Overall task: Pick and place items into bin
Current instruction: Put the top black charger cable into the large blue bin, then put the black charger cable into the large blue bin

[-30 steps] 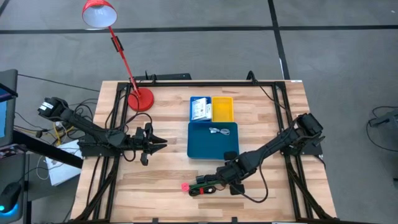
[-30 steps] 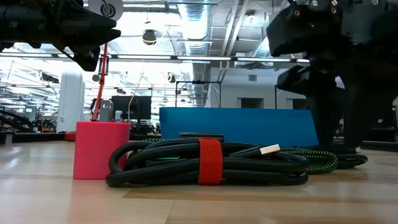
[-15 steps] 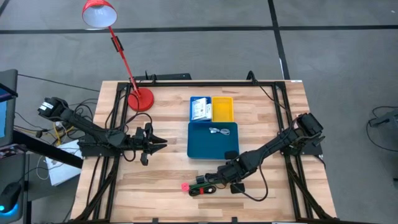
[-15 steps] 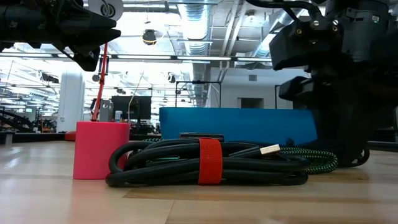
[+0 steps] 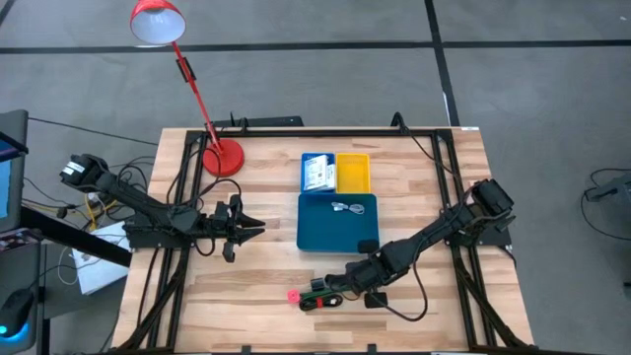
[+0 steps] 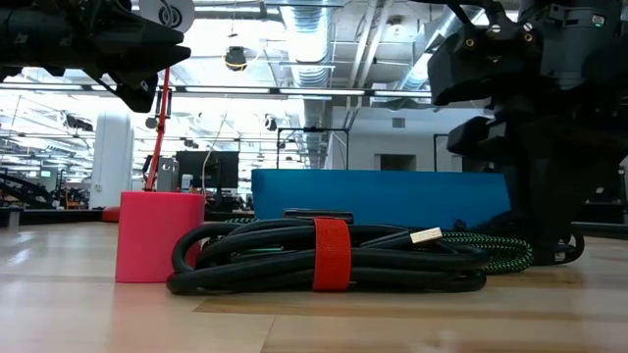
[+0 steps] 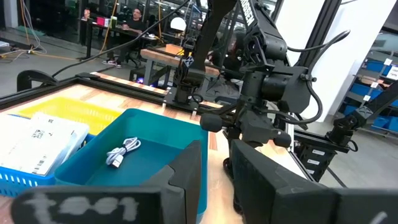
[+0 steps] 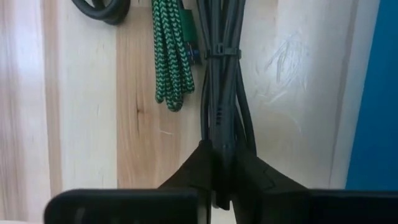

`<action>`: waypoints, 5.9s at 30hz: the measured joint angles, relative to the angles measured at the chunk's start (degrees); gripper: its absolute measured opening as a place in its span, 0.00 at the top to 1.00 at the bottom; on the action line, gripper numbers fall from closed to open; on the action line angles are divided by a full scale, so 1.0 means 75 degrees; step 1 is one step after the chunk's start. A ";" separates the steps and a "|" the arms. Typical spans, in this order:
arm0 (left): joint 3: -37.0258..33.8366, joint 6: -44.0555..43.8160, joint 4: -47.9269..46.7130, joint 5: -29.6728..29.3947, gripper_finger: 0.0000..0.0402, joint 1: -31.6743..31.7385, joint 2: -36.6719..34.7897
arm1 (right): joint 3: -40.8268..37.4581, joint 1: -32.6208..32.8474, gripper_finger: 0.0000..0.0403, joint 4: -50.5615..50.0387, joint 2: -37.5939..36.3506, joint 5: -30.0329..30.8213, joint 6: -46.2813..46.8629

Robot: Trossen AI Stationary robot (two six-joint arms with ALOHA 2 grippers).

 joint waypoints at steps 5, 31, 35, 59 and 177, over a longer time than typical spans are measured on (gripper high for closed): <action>0.0000 0.0003 0.0001 0.0000 0.81 0.0000 -0.0001 | 0.0003 0.0086 0.95 -0.0036 0.0006 0.0051 0.0194; 0.0000 0.0009 -0.0020 0.0000 0.81 0.0000 -0.0001 | 0.3554 -0.0248 0.94 -0.5643 0.0035 0.3182 -0.1091; 0.0000 0.0006 -0.0020 0.0000 0.81 -0.0003 -0.0001 | 0.3579 -0.0885 0.92 -0.5854 0.0032 0.3175 -0.1710; 0.0000 0.0003 -0.0025 0.0000 0.81 -0.0001 0.0000 | 0.3579 -0.2720 0.75 -0.5579 0.0029 0.2708 -0.2813; 1.0459 -0.1985 -0.9261 0.2847 0.70 -0.0658 0.9272 | -0.2667 0.3592 0.59 -0.2417 -0.3972 0.5927 0.5730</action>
